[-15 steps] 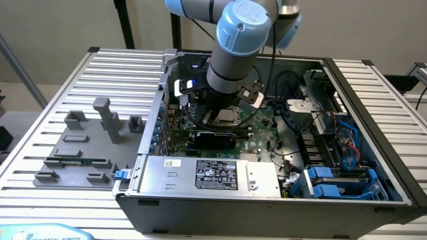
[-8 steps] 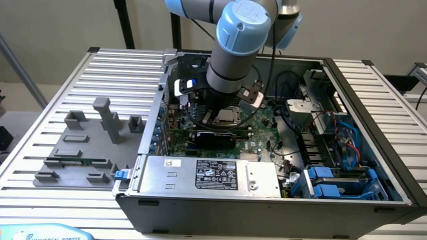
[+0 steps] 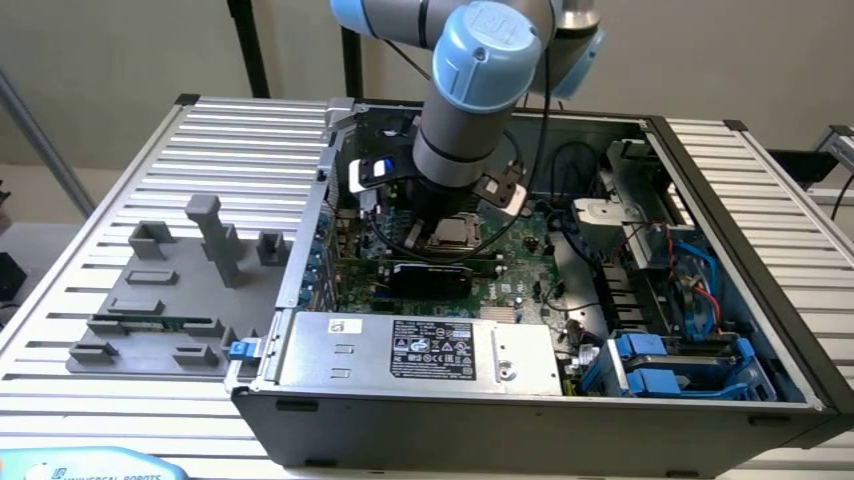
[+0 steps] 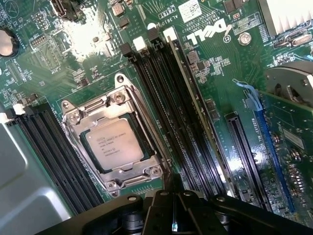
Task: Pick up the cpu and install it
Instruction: 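Install the second cpu locking lever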
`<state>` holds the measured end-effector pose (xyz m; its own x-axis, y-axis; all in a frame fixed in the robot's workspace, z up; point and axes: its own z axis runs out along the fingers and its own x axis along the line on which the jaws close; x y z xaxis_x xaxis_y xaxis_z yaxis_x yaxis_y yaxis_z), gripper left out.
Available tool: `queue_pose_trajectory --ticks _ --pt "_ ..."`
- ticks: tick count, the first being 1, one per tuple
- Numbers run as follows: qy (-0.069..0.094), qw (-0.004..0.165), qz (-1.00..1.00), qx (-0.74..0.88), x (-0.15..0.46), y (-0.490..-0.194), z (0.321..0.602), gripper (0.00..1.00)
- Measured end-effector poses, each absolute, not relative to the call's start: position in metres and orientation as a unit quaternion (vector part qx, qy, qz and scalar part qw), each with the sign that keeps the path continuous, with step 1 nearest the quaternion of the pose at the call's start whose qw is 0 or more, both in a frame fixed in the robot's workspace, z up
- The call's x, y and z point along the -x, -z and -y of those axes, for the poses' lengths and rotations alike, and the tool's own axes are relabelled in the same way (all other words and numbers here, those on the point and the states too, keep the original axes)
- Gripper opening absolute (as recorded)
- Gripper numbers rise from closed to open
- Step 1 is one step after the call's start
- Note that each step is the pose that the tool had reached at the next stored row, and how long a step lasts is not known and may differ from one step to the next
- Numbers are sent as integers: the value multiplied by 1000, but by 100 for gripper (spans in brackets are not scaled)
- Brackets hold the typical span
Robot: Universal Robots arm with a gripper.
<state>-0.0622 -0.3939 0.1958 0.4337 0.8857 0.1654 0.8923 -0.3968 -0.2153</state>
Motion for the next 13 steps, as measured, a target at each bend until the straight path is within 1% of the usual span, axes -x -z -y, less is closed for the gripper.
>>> queue_pose_trajectory --ticks 4,8,13 --pt "11 136 532 836 62 -195 393 11" --pt "8 130 533 836 62 -196 393 11" --pt "5 127 534 836 62 -211 393 11"
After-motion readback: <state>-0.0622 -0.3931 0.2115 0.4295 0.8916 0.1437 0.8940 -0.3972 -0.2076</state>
